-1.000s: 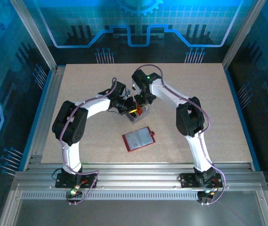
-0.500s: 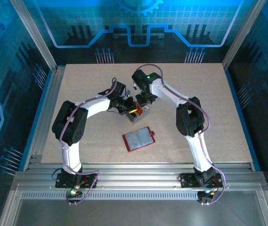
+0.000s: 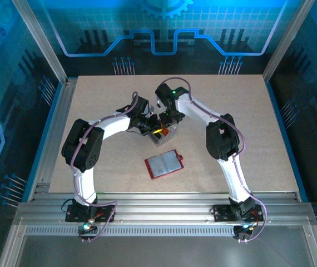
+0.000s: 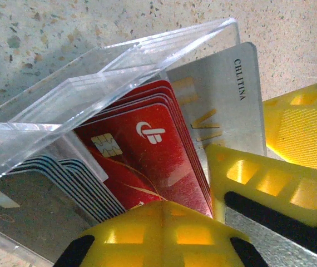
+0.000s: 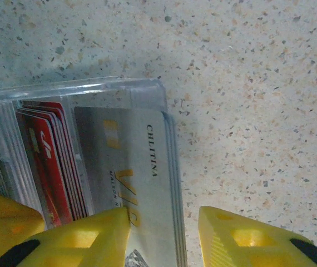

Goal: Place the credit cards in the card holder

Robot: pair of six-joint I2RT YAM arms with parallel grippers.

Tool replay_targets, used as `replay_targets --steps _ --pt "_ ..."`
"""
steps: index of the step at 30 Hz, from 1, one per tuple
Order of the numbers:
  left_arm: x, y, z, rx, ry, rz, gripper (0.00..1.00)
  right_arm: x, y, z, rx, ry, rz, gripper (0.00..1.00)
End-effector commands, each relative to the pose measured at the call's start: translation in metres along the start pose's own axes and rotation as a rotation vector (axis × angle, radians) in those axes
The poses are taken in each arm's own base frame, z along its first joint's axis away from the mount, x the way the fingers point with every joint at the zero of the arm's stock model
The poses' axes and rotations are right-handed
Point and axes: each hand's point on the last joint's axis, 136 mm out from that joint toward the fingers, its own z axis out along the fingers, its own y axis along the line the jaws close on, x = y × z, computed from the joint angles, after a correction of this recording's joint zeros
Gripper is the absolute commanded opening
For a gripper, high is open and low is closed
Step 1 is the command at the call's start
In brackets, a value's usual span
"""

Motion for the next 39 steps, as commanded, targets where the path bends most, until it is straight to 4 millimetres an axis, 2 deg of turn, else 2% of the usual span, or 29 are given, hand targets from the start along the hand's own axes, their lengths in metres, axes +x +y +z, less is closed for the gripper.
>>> replay_targets --steps 1,5,14,27,39 --pt "0.014 0.042 0.005 -0.115 0.044 -0.071 0.02 0.000 -0.004 0.010 -0.009 0.020 0.024 0.40" --pt "0.014 0.044 0.005 -0.122 0.046 -0.074 0.02 0.002 -0.012 0.010 0.027 0.016 0.029 0.40" --pt "0.017 0.051 0.008 -0.133 0.053 -0.084 0.02 -0.001 -0.030 -0.010 0.086 -0.029 0.038 0.40" --pt "0.017 0.051 0.009 -0.135 0.054 -0.090 0.02 -0.003 -0.034 -0.022 0.105 -0.047 0.036 0.39" --pt "0.018 0.054 0.010 -0.136 0.056 -0.093 0.02 -0.004 -0.030 -0.031 0.108 -0.054 0.021 0.37"
